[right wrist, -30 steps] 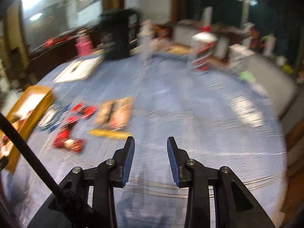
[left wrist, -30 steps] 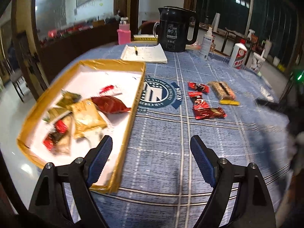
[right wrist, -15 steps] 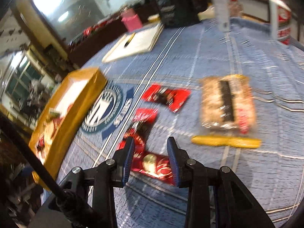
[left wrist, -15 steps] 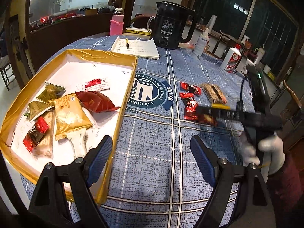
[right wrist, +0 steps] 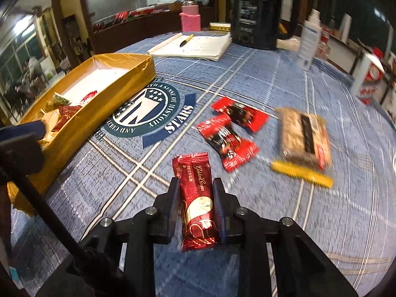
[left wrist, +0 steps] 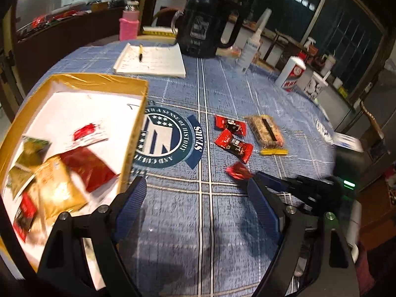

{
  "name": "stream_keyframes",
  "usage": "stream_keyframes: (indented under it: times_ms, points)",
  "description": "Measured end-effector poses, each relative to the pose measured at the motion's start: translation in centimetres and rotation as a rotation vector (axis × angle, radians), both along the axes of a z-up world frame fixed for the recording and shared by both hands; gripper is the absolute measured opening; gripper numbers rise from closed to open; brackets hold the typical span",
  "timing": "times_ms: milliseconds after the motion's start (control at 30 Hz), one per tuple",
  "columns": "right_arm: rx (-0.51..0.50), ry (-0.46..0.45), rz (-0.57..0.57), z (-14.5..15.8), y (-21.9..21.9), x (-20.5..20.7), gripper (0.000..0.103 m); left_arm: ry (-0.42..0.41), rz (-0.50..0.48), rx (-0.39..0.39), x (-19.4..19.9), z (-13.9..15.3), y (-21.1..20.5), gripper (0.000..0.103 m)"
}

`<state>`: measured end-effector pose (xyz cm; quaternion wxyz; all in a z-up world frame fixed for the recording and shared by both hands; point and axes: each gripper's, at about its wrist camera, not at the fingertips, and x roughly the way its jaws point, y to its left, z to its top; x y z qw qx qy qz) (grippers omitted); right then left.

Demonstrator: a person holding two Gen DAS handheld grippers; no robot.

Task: Organize snacks
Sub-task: 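Grasp a red chocolate bar with the right tool, then grasp a small red candy with the left tool while the right tool carries its bar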

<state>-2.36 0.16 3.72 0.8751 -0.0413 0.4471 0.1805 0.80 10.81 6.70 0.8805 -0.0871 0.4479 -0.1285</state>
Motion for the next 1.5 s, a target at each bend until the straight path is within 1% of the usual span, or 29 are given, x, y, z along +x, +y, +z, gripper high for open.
stream_keyframes:
  times_ms: [133,200,233,333,400,467,533,567,600,633,667,700,733,767,800,833,1033,1100,1167,1200,1367,1467,1500]
  points:
    - [0.088,-0.036,-0.092,1.0,-3.6,-1.4,0.025,0.075,-0.018,-0.004,2.8,-1.9,-1.9,0.084]
    - [0.140,-0.057,-0.150,1.2,-5.5,-1.1,0.025,0.115,-0.024,-0.032,4.6,-3.0,-3.2,0.084]
    - [0.186,-0.055,-0.181,1.1,-6.8,-0.9,0.025,0.128,-0.020,-0.038,5.2,-3.3,-3.7,0.084]
    - [0.288,-0.028,-0.230,0.3,-8.9,-0.5,0.025,0.176,-0.001,-0.053,7.4,-4.6,-5.6,0.084]
    - [0.328,-0.015,-0.248,-0.1,-9.7,-0.2,0.025,0.139,0.024,0.010,8.3,-4.5,-7.2,0.084]
    - [0.354,-0.014,-0.257,-0.1,-10.0,-0.2,0.025,0.138,0.019,0.034,9.2,-4.7,-8.3,0.084]
    - [0.369,-0.026,-0.261,0.1,-10.3,-0.4,0.026,0.123,0.025,0.092,9.7,-4.9,-9.5,0.084]
    - [0.373,-0.037,-0.260,0.3,-10.4,-0.6,0.026,0.116,0.017,0.131,9.9,-5.0,-10.0,0.084]
    - [0.374,-0.042,-0.263,0.4,-10.4,-0.8,0.026,0.101,0.007,0.195,9.7,-5.2,-10.8,0.084]
    - [0.381,-0.042,-0.267,0.4,-10.4,-0.8,0.026,0.091,0.001,0.229,9.6,-5.4,-11.1,0.084]
    - [0.388,-0.038,-0.267,0.3,-10.5,-0.8,0.026,0.070,-0.007,0.285,9.2,-5.6,-11.7,0.078]
    - [0.393,-0.036,-0.269,0.3,-10.5,-0.8,0.026,0.037,-0.033,0.282,8.7,-5.4,-11.8,0.057]
    - [0.394,-0.037,-0.273,0.2,-10.6,-0.9,0.026,0.014,-0.066,0.270,8.3,-5.2,-12.1,0.042]
    - [0.396,-0.036,-0.276,0.2,-10.7,-0.9,0.026,0.004,-0.078,0.282,7.9,-5.0,-12.1,0.021]
    - [0.397,-0.035,-0.277,0.2,-10.7,-0.9,0.026,-0.001,-0.083,0.294,7.7,-4.9,-12.3,0.019]
    - [0.395,-0.036,-0.278,0.2,-10.7,-1.0,0.026,-0.011,-0.092,0.283,7.5,-4.8,-12.3,0.019]
    - [0.384,-0.044,-0.296,0.0,-10.9,-1.0,0.026,-0.036,-0.089,0.198,6.0,-3.7,-9.9,0.018]
    - [0.384,-0.044,-0.301,-0.1,-11.0,-1.0,0.026,-0.046,-0.078,0.155,5.1,-2.9,-8.2,0.018]
    - [0.379,-0.051,-0.301,0.0,-10.8,-1.1,0.026,-0.054,-0.065,0.124,4.8,-2.3,-7.4,0.018]
    - [0.375,-0.055,-0.300,0.0,-10.8,-1.1,0.026,-0.058,-0.057,0.101,4.3,-1.8,-6.3,0.018]
    - [0.364,-0.059,-0.278,0.4,-10.1,-1.3,0.025,-0.079,-0.009,0.058,2.8,0.5,-1.4,0.018]
    - [0.344,-0.059,-0.234,1.7,-8.7,-1.8,0.025,-0.095,0.042,0.040,2.5,1.9,2.6,0.018]
    - [0.341,-0.058,-0.218,2.3,-8.1,-1.9,0.025,-0.105,0.072,0.042,2.5,2.4,4.4,0.018]
